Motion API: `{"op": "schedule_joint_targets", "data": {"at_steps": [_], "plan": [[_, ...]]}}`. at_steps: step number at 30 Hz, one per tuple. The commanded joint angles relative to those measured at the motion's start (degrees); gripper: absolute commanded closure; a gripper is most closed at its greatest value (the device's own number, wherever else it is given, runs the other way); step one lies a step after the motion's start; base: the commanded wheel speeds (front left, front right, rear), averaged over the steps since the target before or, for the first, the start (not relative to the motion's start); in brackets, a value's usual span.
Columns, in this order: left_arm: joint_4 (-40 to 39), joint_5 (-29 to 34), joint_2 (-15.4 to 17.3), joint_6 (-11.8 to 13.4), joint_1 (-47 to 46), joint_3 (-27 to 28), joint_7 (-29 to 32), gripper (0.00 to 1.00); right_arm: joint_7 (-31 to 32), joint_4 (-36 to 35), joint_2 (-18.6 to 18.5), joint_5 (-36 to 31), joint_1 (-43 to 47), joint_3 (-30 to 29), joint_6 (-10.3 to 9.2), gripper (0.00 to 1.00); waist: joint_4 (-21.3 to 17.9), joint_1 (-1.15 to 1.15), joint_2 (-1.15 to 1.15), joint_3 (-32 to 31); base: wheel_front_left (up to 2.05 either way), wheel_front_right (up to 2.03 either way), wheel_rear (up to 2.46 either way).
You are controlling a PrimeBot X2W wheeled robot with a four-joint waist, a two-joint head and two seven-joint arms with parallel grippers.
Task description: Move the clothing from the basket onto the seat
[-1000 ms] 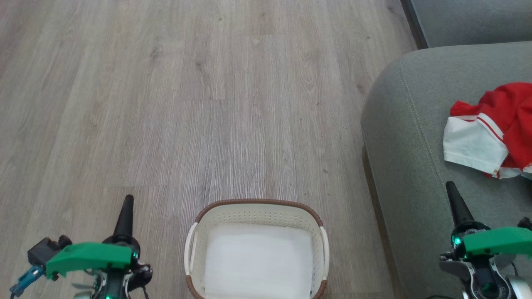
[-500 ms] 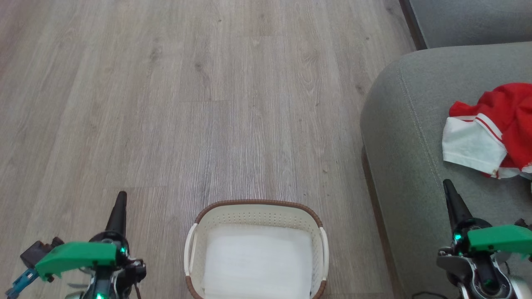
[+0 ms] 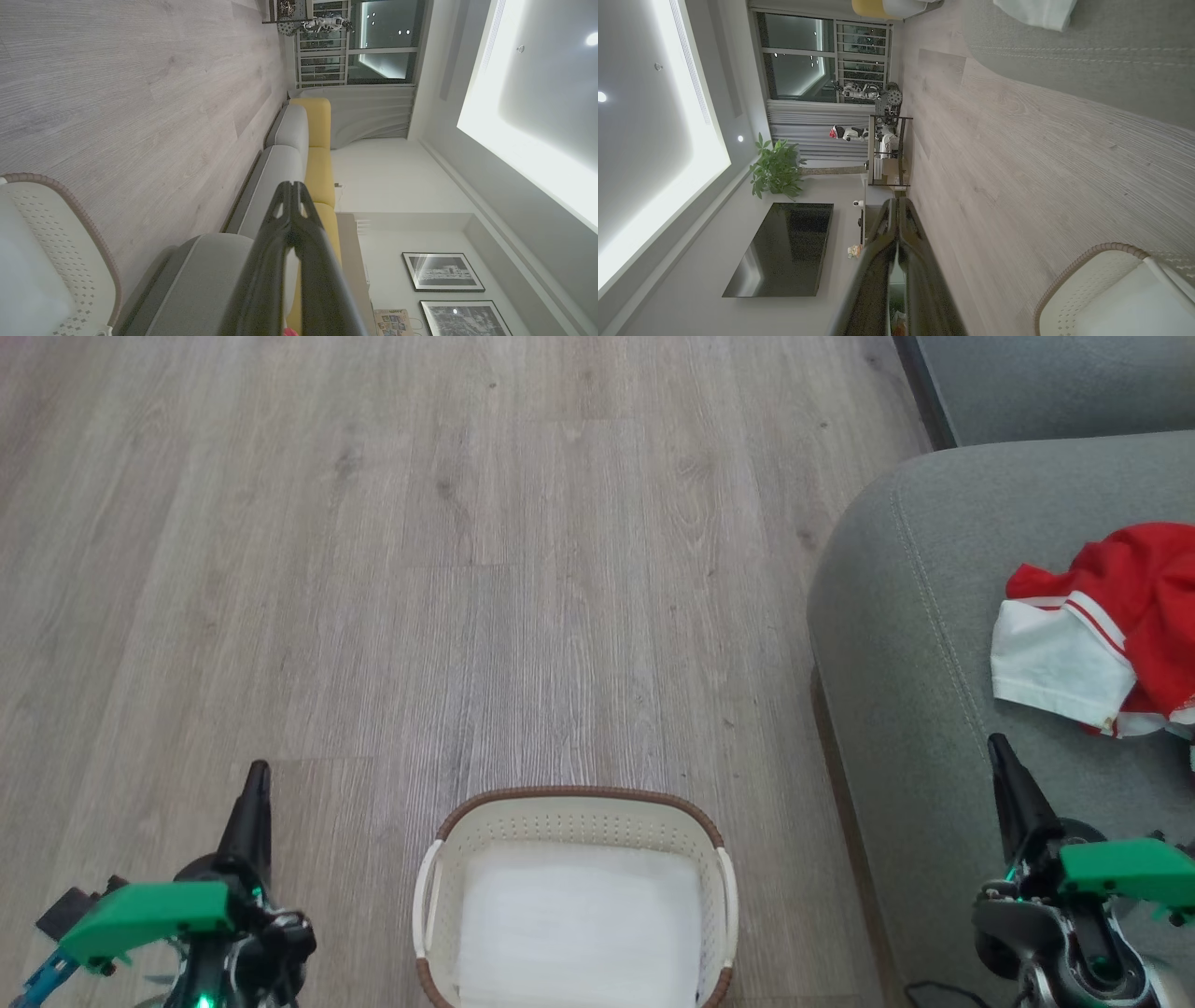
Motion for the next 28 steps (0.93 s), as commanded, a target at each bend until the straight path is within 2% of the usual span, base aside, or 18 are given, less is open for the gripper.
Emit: {"op": "schedule_joint_targets", "data": {"at_steps": [1,28], "plan": [[-1.53,-1.9,0.64,-0.72,-3.47,2.37,0.6,1.0,0.96,-1.57,0.27,1.64,-2.97,0.67,-0.01,1.0,-0.01,0.0,0.0,-0.02,0.0,0.0,0.0],[-1.49,-2.74,0.37,-0.87,-3.58,3.04,1.22,1.0,1.44,-1.42,0.65,2.38,-3.1,0.3,-0.01,1.0,-0.03,0.0,0.0,-0.05,0.0,0.0,0.0]]}}
